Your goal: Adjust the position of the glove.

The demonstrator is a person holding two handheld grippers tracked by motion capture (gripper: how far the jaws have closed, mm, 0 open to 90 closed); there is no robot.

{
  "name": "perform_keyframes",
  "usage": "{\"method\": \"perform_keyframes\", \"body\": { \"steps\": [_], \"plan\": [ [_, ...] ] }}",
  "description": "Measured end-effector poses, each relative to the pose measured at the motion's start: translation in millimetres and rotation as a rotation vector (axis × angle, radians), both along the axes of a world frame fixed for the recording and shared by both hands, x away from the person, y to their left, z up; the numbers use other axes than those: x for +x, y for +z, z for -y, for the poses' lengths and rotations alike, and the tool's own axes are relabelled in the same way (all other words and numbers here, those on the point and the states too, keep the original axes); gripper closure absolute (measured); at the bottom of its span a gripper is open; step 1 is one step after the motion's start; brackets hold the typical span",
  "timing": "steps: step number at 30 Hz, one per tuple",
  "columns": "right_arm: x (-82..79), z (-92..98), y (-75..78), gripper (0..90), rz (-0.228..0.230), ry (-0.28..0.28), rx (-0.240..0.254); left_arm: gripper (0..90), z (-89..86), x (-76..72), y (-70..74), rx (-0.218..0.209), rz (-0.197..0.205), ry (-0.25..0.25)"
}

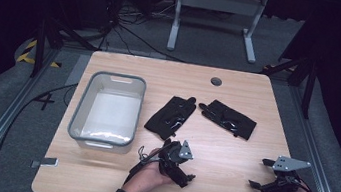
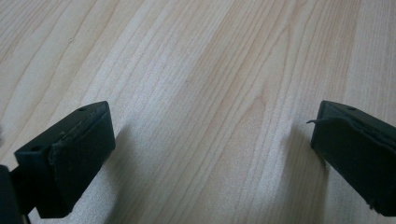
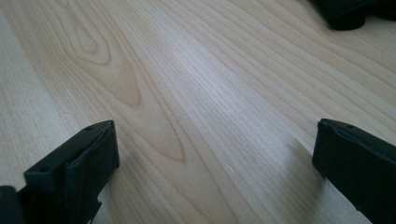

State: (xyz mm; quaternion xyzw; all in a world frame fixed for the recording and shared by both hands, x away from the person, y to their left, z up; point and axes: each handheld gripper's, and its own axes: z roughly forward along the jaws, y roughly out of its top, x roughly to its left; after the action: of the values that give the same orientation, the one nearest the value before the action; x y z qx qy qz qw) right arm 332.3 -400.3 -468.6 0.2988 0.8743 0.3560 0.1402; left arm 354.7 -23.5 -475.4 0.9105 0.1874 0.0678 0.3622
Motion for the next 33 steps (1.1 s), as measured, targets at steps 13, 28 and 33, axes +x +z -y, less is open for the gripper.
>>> {"method": "perform_keyframes", "body": {
  "steps": [13,28,33],
  "plan": [
    [5.6,-2.2,17.6,36.9,0.052,0.021,0.054,0.0,0.5,-1.0,-0.1,0.0,0.003,-0.018],
    [47.3,-11.2,33.0,89.6,0.04,0.026,0.089,0.0,0.6,-0.7,-0.1,0.0,0.002,-0.023],
    [60.3,-13.6,33.3,89.7,0.031,0.018,0.089,0.0,0.5,-0.6,-0.1,0.0,0.002,-0.023]
  ]
}}
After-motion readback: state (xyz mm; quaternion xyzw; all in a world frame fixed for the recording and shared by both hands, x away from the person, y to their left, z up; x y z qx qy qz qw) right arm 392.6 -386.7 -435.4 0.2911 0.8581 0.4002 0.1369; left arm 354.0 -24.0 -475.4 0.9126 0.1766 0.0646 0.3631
